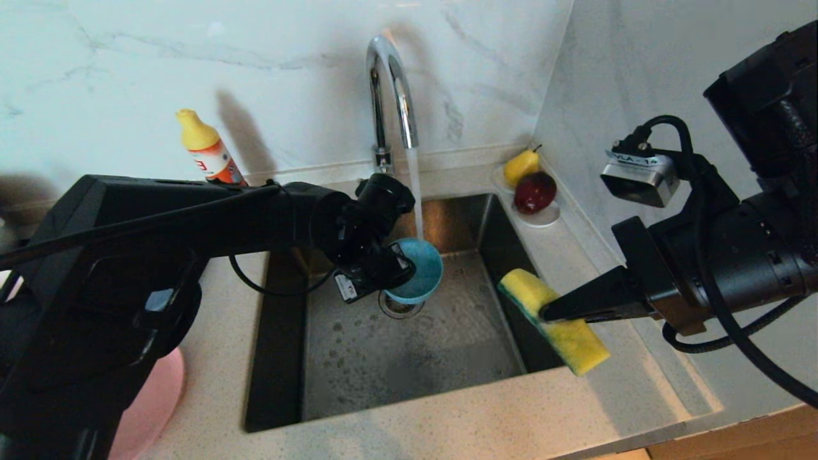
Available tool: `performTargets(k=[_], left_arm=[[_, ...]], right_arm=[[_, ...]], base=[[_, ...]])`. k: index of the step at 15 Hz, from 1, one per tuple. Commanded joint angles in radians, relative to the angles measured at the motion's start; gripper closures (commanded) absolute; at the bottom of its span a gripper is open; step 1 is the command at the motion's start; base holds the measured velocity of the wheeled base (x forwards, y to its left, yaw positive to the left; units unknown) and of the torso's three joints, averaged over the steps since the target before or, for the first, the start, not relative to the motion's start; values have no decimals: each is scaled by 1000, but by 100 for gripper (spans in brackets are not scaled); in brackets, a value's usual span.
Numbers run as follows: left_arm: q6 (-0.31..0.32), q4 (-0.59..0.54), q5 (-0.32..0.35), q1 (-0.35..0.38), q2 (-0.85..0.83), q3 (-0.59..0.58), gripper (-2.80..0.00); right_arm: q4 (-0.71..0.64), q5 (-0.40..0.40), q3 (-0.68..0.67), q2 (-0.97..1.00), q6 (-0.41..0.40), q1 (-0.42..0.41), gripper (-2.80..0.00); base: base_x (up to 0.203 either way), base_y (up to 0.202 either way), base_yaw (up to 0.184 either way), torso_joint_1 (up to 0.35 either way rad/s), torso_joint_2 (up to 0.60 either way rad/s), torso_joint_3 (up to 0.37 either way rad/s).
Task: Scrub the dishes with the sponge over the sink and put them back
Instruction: Wash the bowl
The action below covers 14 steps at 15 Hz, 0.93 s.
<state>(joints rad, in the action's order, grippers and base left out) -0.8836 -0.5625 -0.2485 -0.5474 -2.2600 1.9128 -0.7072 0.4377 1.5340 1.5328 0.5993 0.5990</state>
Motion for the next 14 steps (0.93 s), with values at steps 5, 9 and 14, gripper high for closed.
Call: performTargets(k=[5, 9, 14], left_arm=[[-10, -19, -6, 1, 19, -9, 0], [-6, -22, -59, 1, 117, -64, 0], [60, 2, -190, 3, 334, -218, 0]], right_arm=[[-5, 3, -3, -4, 4, -9, 0], [-5, 5, -3, 8, 4, -10, 0], [-5, 18, -11, 27, 4, -10, 0]], base=[[0, 0, 0, 0, 0, 0], [0, 0, 0, 0, 0, 0], [0, 0, 0, 0, 0, 0]])
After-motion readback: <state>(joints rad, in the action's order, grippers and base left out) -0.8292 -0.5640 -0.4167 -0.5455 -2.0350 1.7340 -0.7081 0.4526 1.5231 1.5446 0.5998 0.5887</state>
